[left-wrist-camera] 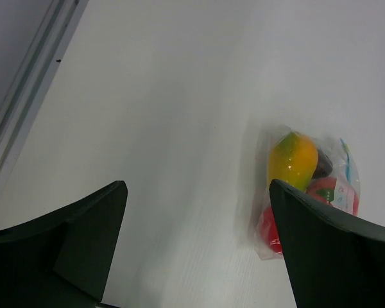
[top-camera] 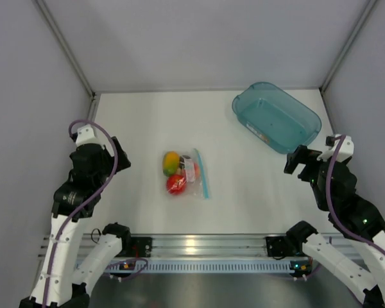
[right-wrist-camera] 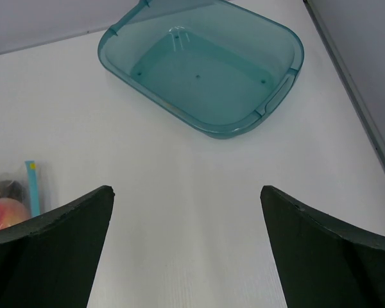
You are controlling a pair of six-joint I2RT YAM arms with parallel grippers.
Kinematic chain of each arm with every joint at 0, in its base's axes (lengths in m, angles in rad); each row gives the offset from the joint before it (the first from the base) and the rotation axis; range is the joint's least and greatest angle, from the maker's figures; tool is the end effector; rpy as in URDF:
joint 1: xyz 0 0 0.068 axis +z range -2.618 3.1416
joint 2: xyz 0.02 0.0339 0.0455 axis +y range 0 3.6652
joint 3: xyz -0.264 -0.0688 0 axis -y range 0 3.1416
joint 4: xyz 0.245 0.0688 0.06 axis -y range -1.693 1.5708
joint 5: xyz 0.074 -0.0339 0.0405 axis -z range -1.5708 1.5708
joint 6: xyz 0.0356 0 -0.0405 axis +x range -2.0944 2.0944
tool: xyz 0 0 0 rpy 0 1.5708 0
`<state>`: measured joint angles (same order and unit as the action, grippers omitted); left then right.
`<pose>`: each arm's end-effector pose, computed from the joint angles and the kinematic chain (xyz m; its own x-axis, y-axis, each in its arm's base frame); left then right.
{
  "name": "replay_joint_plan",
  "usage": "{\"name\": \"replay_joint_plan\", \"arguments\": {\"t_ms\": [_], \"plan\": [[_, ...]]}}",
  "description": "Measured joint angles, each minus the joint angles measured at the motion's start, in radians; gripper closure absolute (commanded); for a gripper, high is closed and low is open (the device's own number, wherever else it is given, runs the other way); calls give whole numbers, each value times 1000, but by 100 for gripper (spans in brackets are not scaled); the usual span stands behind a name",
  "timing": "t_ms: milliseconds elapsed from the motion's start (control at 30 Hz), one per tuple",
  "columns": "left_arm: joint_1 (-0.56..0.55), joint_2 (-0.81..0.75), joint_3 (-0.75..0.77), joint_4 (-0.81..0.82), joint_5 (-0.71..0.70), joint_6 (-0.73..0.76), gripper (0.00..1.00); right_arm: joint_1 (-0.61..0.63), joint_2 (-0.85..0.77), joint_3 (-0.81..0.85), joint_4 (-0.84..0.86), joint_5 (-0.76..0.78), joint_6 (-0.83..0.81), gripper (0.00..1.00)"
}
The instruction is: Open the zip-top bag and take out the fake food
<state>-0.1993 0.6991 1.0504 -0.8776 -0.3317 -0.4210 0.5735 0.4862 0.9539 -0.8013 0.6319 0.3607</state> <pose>0.1203 -0.0125 0.3700 -0.4131 -0.3108 -0.8560 -0.2823 0.9374 -0.2041 0.0747 0.0232 0.3672 -0.2464 0.1799 -0.9523 0.1261 0.9802 0.1525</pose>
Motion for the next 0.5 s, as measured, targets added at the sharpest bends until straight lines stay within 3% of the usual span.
{"name": "replay_joint_plan", "arguments": {"t_ms": [200, 500], "plan": [[0, 60, 12, -4, 13, -1, 2, 0, 0, -24, 9, -8, 0, 1], [-34, 297, 53, -6, 17, -36, 1, 0, 47, -63, 24, -58, 19, 0]]}}
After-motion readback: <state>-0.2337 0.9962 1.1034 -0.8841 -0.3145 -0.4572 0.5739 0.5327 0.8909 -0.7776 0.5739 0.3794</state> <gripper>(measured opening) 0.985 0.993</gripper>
